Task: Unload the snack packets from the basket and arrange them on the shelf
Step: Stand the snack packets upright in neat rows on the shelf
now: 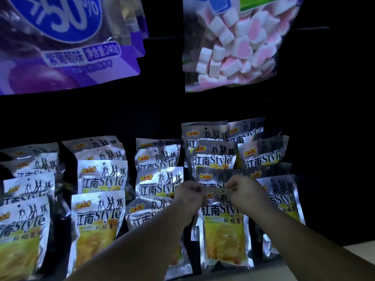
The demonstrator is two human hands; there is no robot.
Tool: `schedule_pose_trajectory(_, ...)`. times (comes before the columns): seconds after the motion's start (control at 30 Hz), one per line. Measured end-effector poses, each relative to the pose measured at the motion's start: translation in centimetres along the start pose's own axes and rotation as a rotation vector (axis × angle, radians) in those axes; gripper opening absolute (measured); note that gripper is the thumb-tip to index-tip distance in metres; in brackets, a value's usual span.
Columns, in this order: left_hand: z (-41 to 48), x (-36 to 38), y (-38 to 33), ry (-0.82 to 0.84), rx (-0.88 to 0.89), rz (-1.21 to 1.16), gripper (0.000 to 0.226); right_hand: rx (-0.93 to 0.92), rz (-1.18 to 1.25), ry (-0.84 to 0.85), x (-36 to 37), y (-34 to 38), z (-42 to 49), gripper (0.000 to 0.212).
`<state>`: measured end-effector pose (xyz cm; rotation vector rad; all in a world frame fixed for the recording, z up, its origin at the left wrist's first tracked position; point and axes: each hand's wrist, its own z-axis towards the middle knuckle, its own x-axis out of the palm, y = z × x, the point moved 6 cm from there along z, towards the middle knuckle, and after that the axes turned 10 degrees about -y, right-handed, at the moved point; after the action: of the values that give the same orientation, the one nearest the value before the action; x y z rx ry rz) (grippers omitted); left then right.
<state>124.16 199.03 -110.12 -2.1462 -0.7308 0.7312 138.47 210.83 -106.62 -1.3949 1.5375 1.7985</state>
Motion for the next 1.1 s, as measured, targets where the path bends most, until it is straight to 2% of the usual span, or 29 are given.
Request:
schedule_pose_trajectory(0.2,0.4,-0.8,-1.0,-0.134,0.076,-0.119,0.013,-0.027,0.051,-0.147,-1.3,1.6,1.1,0.009)
schedule_pose_trajectory(0.3,1.1,-1.2,-1.6,-0.178,0.127,-0.106,0.017,-0.079,0.1,-0.195,-1.7,2.6,1.4,0.018)
schedule_pose_trajectory(0.43,1.6,-1.5,-2.0,-0.203,0.182,-0.051,0.02,-0.249,-0.094,-0.332,-2.4,3.4,-0.9,0.019)
schedule_pose_trajectory(0.5,1.5,-1.1,-2.1,-0.16,0.18,-0.053,0.02,-0.28,-0.166,-0.252,-1.0,2.9,-2.7,0.024)
schedule_pose_trajectory(0.6,1.0,-0.3,-2.0,-0.108,0.136,-0.136,0.018,-0.147,-0.15,0.032,2.2,0.5,-5.5,0.06)
schedule_pose_trajectory(0.67,0.6,0.3,-1.5,-0.063,0.084,-0.192,0.021,-0.076,-0.123,0.128,3.4,-0.5,-6.6,0.071)
schedule_pose_trajectory(0.83,-0.9,0.3,0.6,-0.056,0.132,0.076,0.052,0.019,-0.089,0.255,3.8,-1.2,-7.4,0.076)
schedule_pose_trajectory(0.97,-3.5,-0.3,2.1,-0.11,0.209,0.324,0.053,0.037,-0.066,0.254,3.5,-1.1,-7.6,0.076)
schedule_pose_trajectory(1.03,-4.6,-0.1,3.1,-0.106,0.171,0.412,0.05,0.04,-0.095,0.234,3.6,-1.1,-7.9,0.077)
schedule_pose_trajectory(1.1,-5.3,0.3,4.5,-0.062,0.11,0.445,0.037,0.064,-0.096,0.247,3.9,-1.2,-8.7,0.077)
